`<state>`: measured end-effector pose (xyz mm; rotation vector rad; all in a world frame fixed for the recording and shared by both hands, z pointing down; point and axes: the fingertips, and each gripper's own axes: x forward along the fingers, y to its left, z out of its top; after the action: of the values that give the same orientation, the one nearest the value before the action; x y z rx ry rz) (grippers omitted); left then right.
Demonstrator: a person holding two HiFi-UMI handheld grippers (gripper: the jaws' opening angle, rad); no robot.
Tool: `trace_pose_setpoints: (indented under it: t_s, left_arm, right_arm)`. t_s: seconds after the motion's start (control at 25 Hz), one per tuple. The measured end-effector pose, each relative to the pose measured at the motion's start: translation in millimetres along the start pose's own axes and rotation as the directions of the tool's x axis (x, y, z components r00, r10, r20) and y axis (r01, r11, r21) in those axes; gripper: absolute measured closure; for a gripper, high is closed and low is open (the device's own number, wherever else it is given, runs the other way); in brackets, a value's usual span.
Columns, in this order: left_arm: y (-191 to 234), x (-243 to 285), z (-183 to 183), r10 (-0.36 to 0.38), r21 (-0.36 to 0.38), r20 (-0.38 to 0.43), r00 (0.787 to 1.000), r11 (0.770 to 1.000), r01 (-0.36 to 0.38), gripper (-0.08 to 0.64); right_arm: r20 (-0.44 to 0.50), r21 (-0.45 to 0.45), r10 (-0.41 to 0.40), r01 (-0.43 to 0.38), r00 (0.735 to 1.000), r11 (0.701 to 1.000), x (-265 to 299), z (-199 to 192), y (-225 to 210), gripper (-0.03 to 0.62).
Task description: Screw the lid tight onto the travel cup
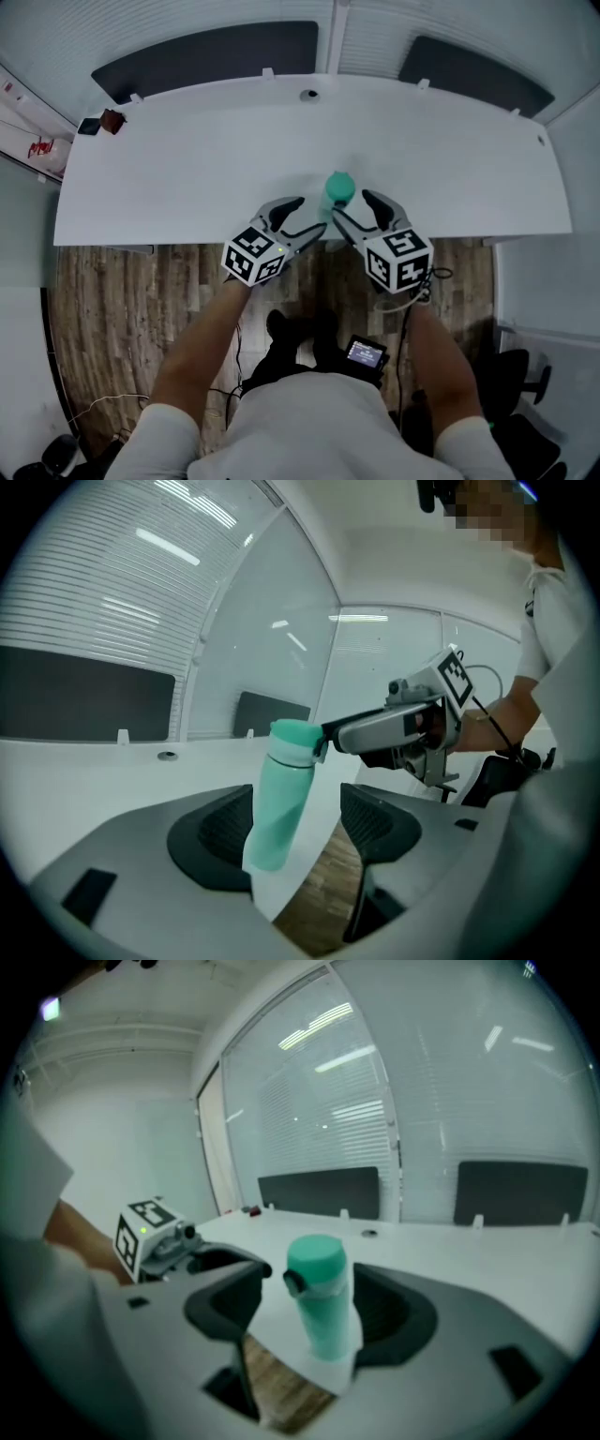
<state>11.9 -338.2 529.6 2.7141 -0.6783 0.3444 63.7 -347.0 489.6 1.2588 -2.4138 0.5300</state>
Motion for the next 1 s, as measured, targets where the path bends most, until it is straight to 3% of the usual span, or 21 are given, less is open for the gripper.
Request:
trace_pose_setpoints:
  t_s: [0.44,0.76,0.88,1.0]
  left_arm:
    - [12,48,-14,-0.085,0.132,-0.132,0.988,0.986,0.103,0.215]
    - [17,72,-18,-0.117,0.140,-0.190,0.975,0.980,0.145,0.215]
    - [14,79,-21,-0.104,0.119,-0.185,0.977,0.985,0.127,0.221]
    - [13,82,-20,-0.045,0.086,-0.141,0.989,0.995,0.057,0.225]
  right_arm:
    - [-0.076,-0.073,0.000,-0.006,0.997,0.997,38,3,-6,0.259]
    - [-0.098,-0.158,0.017,-0.033,0.995,0.987,49,3,-6,0.265]
    - [-0.099,-0.155,0.022,-0.037,0.995,0.987,51,2,-5,0.268]
    - [-0.093,-0.145,-0.017,0.003,0.995,0.989,52,1,-7,0.270]
